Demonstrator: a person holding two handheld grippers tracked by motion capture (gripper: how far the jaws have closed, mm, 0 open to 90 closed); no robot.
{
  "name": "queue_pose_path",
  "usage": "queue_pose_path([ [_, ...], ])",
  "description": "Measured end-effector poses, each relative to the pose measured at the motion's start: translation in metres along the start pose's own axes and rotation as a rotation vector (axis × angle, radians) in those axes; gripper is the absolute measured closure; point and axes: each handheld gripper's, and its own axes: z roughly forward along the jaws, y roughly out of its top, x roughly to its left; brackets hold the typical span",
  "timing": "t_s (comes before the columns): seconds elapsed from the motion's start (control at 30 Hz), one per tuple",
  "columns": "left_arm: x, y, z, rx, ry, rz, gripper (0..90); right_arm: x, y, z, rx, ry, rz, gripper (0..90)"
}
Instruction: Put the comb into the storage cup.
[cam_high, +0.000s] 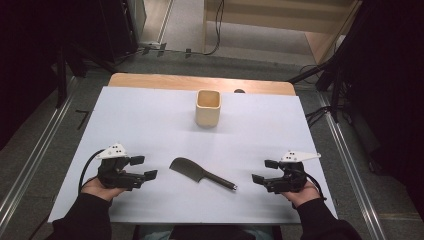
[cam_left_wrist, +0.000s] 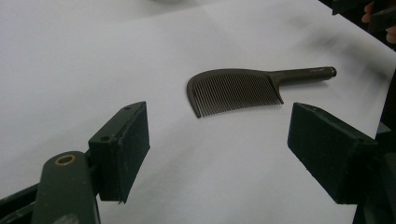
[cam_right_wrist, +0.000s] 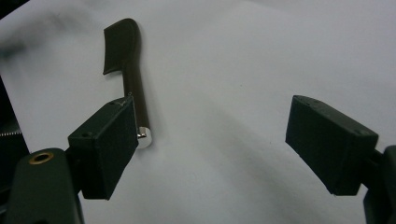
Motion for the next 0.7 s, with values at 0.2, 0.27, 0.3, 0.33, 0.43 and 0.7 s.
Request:
queue_pose_path([
  [0.2, 0.0014, 0.0001, 0.0017, 0.01, 0.005, -0.001, 21.7, -0.0016, 0.0003, 0.001, 0.0, 0.003, 0.004, 15.4],
  [0.27, 0.0016, 0.0001, 0.0019, 0.016, 0.008, -0.002, 21.7, -0.0019, 0.0005, 0.0009, -0.001, 0.003, 0.003, 16.7],
  [0.3, 0.0016, 0.0001, 0.0019, 0.016, 0.008, -0.002, 21.7, -0.0019, 0.0005, 0.0009, -0.001, 0.003, 0.003, 16.7],
  [0.33, 0.0012, -0.0001, 0.0015, 0.02, 0.012, 0.0, 21.7, -0.003, 0.0003, 0.0012, -0.004, 0.007, 0.005, 17.1],
  [0.43, 0.0009, -0.0004, 0.0004, 0.016, 0.012, 0.005, 21.8, -0.0026, -0.0003, 0.0017, 0.008, 0.0, 0.003, 17.0],
  [0.7, 0.0011, -0.0007, 0.0005, 0.023, 0.025, 0.004, 22.0, -0.0012, -0.0009, 0.0015, 0.011, 0.0, -0.002, 17.0],
])
